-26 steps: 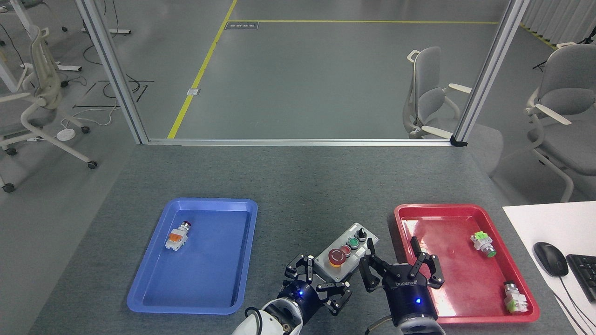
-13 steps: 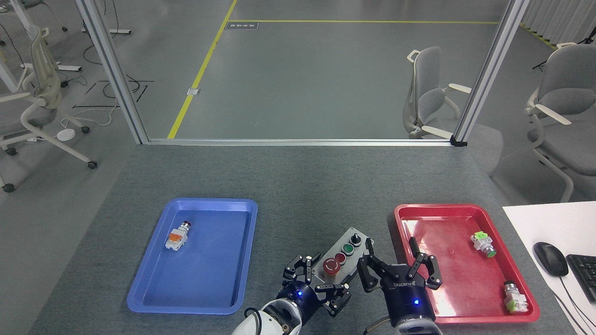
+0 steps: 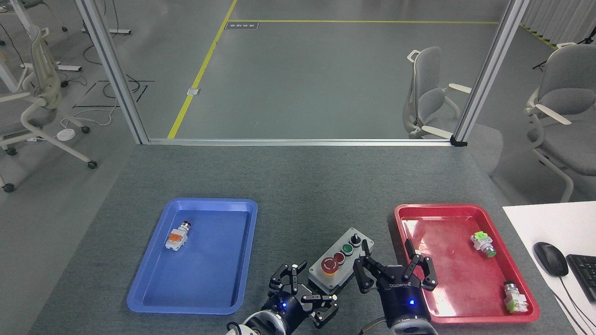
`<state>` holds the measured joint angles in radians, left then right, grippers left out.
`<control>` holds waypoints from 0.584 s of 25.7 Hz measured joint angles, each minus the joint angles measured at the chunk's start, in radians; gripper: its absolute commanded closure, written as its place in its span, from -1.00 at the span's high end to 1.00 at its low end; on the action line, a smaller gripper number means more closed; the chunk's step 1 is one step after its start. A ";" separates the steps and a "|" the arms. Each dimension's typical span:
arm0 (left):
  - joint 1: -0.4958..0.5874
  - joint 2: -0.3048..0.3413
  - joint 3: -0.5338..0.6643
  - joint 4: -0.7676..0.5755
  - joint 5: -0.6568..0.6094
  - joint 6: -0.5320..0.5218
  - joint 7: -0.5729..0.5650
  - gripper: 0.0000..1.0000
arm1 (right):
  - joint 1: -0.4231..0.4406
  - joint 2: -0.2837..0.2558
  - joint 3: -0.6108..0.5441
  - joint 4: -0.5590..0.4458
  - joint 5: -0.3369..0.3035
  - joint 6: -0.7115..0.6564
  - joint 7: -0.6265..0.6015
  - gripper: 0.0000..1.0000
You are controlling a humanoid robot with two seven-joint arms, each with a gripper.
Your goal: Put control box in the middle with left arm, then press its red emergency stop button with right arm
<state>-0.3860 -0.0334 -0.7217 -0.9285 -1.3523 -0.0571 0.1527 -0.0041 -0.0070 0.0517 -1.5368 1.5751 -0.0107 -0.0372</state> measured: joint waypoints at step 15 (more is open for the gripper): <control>0.205 0.301 0.364 -0.436 0.091 -0.129 -0.002 0.98 | -0.001 0.024 0.019 0.004 0.008 -0.003 0.005 0.95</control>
<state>-0.1810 0.2681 -0.3575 -1.3645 -1.2617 -0.1861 0.1508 -0.0046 0.0171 0.0705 -1.5327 1.5834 -0.0133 -0.0318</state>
